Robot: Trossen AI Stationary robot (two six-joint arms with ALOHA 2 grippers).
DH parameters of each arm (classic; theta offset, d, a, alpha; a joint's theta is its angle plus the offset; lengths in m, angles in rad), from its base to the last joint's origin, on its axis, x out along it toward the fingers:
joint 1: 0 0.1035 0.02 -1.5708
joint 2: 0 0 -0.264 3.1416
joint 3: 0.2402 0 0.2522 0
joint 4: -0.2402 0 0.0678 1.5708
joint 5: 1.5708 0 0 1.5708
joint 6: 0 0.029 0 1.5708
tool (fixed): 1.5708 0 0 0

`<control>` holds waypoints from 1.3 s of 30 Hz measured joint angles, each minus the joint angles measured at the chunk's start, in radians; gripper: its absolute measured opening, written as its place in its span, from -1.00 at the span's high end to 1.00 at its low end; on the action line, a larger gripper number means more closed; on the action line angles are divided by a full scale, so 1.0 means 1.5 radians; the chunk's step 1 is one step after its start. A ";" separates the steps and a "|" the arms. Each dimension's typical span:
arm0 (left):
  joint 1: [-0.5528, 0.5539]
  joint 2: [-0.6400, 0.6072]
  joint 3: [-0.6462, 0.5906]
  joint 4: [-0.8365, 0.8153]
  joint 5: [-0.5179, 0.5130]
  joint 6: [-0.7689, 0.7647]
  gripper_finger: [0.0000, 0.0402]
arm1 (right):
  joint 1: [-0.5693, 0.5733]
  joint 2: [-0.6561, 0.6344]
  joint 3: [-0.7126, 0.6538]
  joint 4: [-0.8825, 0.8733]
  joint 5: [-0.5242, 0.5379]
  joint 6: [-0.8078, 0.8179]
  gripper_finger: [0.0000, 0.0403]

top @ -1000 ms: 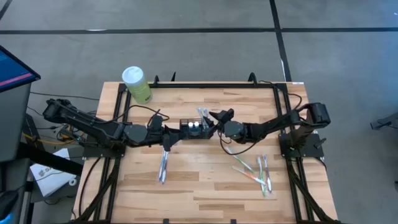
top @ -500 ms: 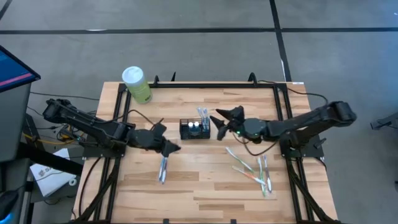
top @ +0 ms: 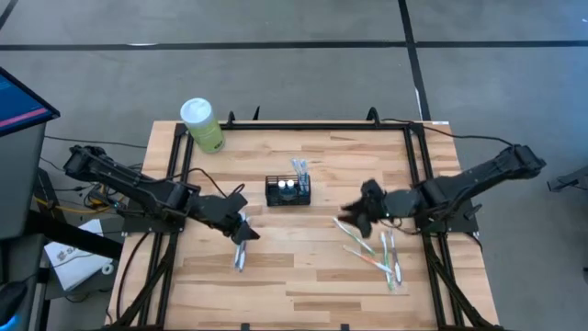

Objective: Pick & Place toothbrushing station
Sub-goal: Put the orange toothbrush into the black mesh organizer

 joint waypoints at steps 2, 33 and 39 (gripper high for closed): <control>-0.002 0.000 0.000 0.016 -0.023 0.006 0.50 | 0.025 0.001 0.000 -0.051 -0.043 0.051 -0.09; -0.025 0.000 0.000 0.111 -0.122 0.086 0.50 | 0.239 0.292 0.000 -0.278 -0.178 0.139 -0.09; -0.039 0.000 0.000 0.115 -0.135 0.085 0.50 | 0.239 0.324 0.000 -0.270 -0.187 0.108 -0.09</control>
